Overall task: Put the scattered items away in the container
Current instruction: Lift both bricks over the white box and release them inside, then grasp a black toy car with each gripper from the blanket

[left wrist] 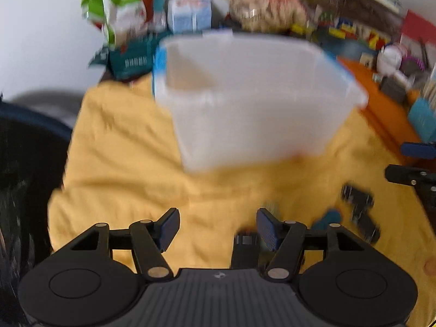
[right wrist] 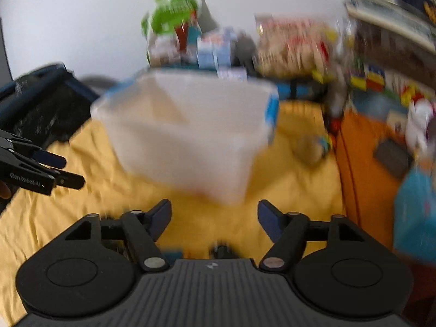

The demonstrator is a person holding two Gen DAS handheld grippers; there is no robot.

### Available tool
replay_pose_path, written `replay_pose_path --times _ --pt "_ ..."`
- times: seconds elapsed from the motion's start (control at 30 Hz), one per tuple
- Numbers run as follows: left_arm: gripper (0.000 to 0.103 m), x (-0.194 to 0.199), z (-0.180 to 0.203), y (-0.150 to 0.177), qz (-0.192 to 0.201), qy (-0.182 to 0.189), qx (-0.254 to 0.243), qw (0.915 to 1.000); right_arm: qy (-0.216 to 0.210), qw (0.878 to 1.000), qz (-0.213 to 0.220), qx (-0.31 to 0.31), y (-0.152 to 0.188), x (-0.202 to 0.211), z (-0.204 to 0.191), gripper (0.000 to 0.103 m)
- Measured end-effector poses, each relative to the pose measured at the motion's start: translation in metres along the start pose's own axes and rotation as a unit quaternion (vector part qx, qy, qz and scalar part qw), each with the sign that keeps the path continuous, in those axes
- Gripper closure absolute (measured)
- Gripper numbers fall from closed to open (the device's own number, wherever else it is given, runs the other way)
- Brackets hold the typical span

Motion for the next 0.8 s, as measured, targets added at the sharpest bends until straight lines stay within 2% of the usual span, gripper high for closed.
replay_pose_path --times 0.13,0.27,0.47,0.53,0.8 --pt "0.037 -0.016 0.009 0.024 -0.012 -0.004 -0.027 0.9996 0.005 0.999 -0.035 -0.010 0.034 -0.010 0.002 0.038" --pt "0.038 -0.031 0.011 0.034 -0.025 0.004 -0.023 0.9994 0.009 0.999 -0.049 -0.011 0.050 -0.017 0.002 0.041" --pt "0.041 -0.043 0.018 0.038 -0.032 0.012 -0.024 0.9991 0.008 0.998 -0.056 -0.013 0.062 -0.024 0.000 0.043" --pt "0.045 -0.048 0.020 0.041 -0.041 0.018 -0.023 0.9987 0.005 0.998 -0.059 -0.013 0.065 -0.026 -0.001 0.048" --pt "0.046 -0.050 0.021 0.047 -0.039 0.026 -0.008 0.9989 0.006 0.998 -0.067 -0.016 0.069 -0.034 -0.002 0.053"
Point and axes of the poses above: each gripper's, at about its wrist camera, not at the fingertips, and x roughly against the way its jaws point, z to its right, y to its underside, the point moved 3 cm from there along -x, roughly the way its jaws point, and after that the axes turned 6 degrees about z, right-handed, at the moved point
